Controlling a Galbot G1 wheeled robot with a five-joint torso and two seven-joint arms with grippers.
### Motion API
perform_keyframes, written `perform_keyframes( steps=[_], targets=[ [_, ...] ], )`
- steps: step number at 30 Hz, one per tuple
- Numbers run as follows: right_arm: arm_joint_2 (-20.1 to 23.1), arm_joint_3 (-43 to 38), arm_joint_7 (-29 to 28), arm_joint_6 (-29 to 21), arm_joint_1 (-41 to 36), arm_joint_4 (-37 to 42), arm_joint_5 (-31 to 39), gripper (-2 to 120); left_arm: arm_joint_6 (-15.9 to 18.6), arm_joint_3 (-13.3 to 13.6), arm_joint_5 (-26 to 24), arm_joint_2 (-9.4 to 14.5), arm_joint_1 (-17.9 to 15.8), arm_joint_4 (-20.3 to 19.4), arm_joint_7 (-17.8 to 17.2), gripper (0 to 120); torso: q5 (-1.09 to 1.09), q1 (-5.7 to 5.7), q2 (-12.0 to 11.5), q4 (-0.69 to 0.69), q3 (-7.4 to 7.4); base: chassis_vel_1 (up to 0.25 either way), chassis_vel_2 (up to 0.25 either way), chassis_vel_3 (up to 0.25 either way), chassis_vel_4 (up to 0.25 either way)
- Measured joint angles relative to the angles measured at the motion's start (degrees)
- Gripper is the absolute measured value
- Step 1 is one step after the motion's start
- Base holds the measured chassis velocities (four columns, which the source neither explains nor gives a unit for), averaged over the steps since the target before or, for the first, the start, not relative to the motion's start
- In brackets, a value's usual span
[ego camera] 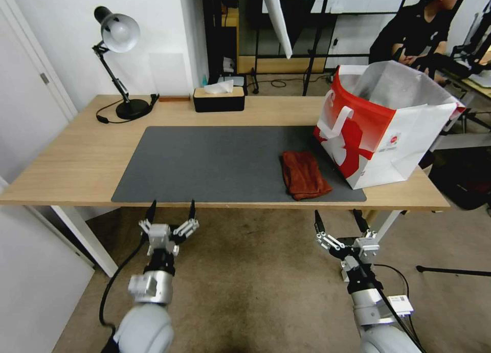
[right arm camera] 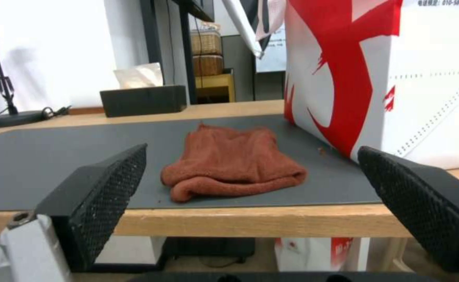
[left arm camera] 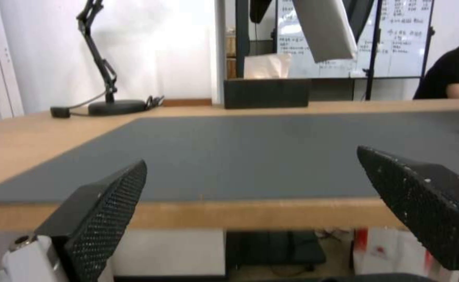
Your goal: Sweep shrimp from table into container with towel, then put container into takeout bag.
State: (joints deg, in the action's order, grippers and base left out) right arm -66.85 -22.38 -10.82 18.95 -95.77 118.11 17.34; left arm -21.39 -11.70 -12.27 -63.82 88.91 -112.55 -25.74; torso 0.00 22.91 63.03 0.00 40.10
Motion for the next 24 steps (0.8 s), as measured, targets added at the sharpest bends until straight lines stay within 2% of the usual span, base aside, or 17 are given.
perform_keyframes(
  steps=[2,6,7,9,24],
  targets=[
    [0.03,0.19,-0.05,-0.55,-0.04,0.10,0.19,100,-0.85,-0.13,0.85,-1.10,1.33,0.27,0.24,100,0.00,0.00,0.00,0.00,0.00,0.000,0.000,0.000,0.000],
    [0.05,0.24,-0.05,-0.56,-0.05,0.10,0.22,100,-1.38,-0.19,1.34,-1.63,1.58,0.49,0.29,100,0.01,0.00,-0.01,0.00,0.00,0.000,0.000,0.000,0.000],
    [0.12,0.29,-0.02,-0.56,-0.14,0.10,0.25,100,-2.38,-0.30,2.39,-2.73,1.79,0.98,0.59,100,0.00,0.00,-0.01,0.00,0.00,0.000,0.000,0.000,0.000],
    [0.16,0.31,0.00,-0.56,-0.19,0.10,0.26,100,-2.83,-0.35,2.92,-3.31,1.67,1.23,0.83,100,0.00,0.00,-0.01,0.00,0.00,0.000,0.000,0.000,0.000],
    [0.17,0.32,0.07,-0.43,-0.24,0.10,0.31,100,-2.86,-0.26,2.89,-3.33,1.32,1.33,0.95,100,0.00,0.00,-0.01,0.00,0.00,0.000,0.000,0.000,0.000]
  ],
)
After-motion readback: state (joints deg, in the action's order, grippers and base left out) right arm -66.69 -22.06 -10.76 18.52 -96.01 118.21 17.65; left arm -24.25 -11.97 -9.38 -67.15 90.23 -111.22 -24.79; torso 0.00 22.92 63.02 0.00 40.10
